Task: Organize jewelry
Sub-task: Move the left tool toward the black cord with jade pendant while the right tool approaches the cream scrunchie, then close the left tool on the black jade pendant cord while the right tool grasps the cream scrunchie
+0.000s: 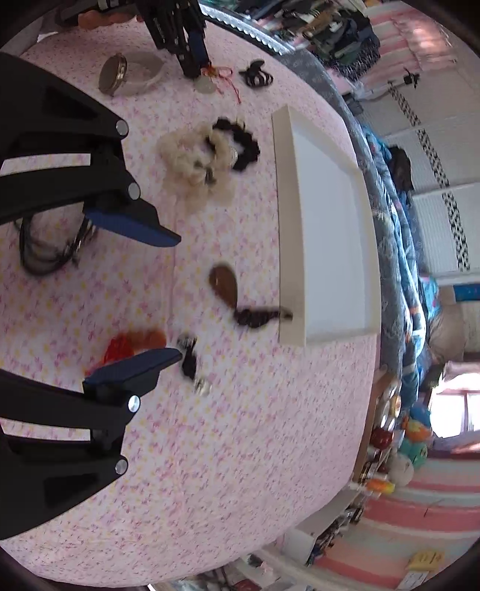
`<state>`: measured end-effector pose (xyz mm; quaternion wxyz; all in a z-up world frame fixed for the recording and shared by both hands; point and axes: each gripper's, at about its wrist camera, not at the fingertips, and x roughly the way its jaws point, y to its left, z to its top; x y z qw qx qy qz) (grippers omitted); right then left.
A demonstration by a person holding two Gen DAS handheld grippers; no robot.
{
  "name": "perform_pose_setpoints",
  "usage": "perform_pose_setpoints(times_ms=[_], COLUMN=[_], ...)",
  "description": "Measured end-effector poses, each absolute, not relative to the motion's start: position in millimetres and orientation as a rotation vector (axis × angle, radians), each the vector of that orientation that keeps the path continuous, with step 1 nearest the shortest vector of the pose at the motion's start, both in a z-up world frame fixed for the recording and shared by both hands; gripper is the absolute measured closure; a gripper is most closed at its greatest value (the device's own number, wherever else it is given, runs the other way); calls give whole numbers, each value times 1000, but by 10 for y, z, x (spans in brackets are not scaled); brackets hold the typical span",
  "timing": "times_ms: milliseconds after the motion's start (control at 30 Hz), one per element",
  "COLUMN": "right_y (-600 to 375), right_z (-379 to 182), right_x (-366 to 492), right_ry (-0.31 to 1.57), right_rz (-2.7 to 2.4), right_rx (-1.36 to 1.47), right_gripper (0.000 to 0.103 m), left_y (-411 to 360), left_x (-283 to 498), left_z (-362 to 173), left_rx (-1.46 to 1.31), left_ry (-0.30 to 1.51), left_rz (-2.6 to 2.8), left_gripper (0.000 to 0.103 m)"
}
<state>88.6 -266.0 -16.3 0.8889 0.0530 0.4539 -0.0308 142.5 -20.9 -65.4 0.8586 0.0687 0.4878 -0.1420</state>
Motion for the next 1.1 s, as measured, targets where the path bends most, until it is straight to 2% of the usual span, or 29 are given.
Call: perform_pose_setpoints(times_ms=[67, 200, 633, 700, 833, 867, 1000, 1100], right_y=[-2551, -2328, -2030, -2024, -2059, -2070, -2156, -2251], right_z=[-145, -133, -426, -484, -480, -476, -407, -303], right_x=[939, 1084, 1351, 1375, 1375, 1374, 1357, 1319], right_ry=[939, 946, 1049, 1073, 1077, 1076, 1055, 1019], right_rz=[-29, 40, 95, 98, 106, 109, 105, 85], right_rx=[96, 89, 76, 78, 75, 78, 98, 93], right_gripper=[45, 45, 47, 60, 70, 77, 91, 91], left_y=[-214, -208, -178, -170, -160, -158, -137, -126], left_x=[1438, 1473, 1478, 1471, 1455, 1451, 1416, 1395], left_z=[-662, -686, -668, -654, -625, -618, -530, -384], left_rx=[146, 150, 146, 142, 149, 149, 154, 153], left_ry=[1027, 1036, 1028, 1023, 1016, 1014, 997, 974], left_rz=[-301, -307, -327, -327, -321, -317, -299, -287], left_gripper=[65, 78, 82, 82, 83, 83, 85, 91])
